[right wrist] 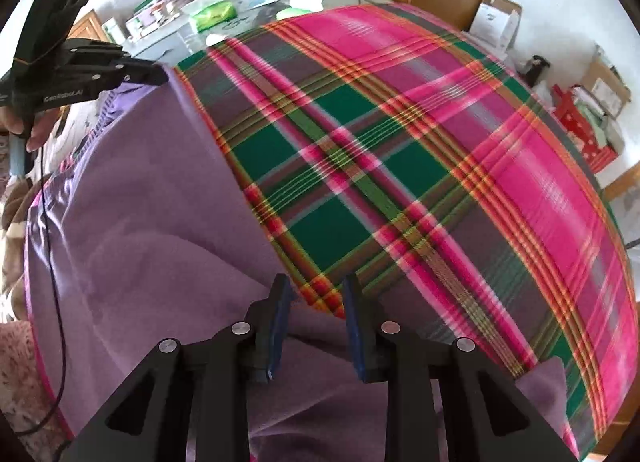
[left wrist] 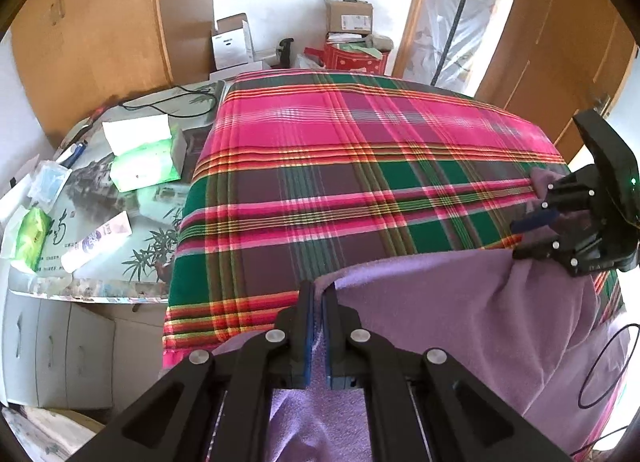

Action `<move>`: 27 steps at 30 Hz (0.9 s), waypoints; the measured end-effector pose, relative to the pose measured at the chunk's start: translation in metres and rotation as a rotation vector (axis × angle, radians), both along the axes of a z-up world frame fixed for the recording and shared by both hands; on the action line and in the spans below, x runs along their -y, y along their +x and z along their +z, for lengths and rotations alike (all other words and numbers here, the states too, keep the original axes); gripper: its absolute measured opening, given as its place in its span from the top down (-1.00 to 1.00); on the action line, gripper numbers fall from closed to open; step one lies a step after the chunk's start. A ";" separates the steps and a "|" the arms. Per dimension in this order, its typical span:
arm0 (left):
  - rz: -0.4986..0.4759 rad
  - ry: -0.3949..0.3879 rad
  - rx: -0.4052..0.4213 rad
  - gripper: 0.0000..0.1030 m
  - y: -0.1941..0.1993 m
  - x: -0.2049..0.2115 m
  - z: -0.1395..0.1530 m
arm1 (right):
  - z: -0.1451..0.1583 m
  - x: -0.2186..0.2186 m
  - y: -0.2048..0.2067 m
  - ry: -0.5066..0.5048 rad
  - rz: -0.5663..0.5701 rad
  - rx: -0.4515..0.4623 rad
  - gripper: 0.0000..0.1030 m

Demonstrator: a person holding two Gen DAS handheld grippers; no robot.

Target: Fold clothes

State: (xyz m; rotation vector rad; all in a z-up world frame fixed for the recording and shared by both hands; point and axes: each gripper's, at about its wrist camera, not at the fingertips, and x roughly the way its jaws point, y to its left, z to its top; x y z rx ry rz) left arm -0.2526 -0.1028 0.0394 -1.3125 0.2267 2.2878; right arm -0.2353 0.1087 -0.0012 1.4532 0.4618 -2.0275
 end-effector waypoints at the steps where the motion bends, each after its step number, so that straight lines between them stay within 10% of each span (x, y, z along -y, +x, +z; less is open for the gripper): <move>1: 0.004 0.003 -0.001 0.92 -0.001 0.000 0.000 | 0.000 0.001 0.000 -0.001 0.006 -0.002 0.44; 12: 0.030 0.027 -0.044 0.92 0.000 0.005 0.012 | -0.006 0.021 0.000 -0.005 0.078 0.016 0.45; 15: 0.044 0.017 -0.028 0.92 -0.006 0.006 0.007 | -0.003 0.024 0.002 0.002 0.089 0.003 0.91; 27: 0.094 -0.020 -0.013 0.92 -0.019 0.011 -0.011 | 0.030 0.043 -0.016 0.130 0.016 -0.300 0.95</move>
